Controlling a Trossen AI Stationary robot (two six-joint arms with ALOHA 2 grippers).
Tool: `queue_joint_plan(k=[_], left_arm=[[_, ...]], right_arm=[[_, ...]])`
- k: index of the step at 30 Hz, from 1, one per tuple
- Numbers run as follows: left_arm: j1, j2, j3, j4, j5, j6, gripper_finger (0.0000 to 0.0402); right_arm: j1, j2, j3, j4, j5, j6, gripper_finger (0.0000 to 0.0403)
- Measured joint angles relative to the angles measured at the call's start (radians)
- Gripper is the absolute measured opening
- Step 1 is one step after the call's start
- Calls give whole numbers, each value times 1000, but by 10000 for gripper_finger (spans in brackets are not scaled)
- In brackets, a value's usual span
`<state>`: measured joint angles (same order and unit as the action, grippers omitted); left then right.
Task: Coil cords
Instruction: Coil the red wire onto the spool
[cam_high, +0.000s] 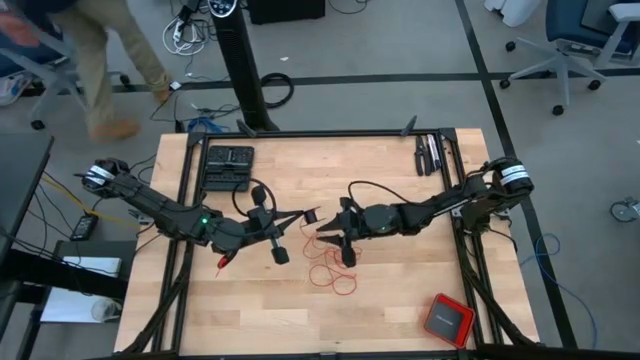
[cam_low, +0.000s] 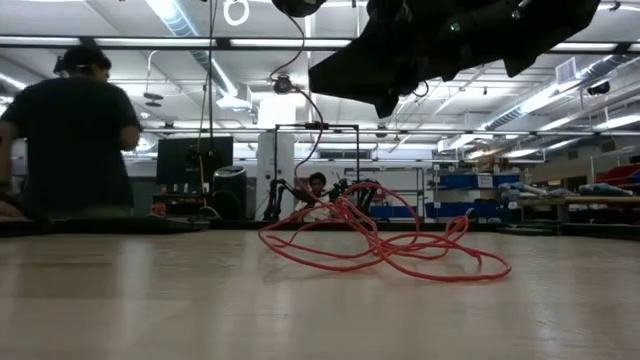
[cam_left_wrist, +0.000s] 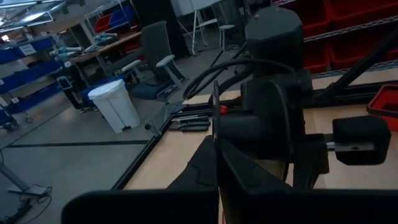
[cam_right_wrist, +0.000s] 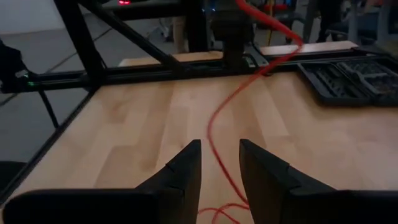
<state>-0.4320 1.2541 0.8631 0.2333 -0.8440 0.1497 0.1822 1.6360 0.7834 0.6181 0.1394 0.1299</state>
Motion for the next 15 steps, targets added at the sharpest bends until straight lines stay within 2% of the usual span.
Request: queue_joint_plan(k=[6,11,15], left_arm=[[0,0,0,13,0,-3,0],[0,0,0,36,0,-3,0],[0,0,0,51,-1,-3,0]], right_arm=[[0,0,0,-10,-2,-41,107],[6,0,0,-30,68,-95,107],[8,0,0,-38,67,-108,107]])
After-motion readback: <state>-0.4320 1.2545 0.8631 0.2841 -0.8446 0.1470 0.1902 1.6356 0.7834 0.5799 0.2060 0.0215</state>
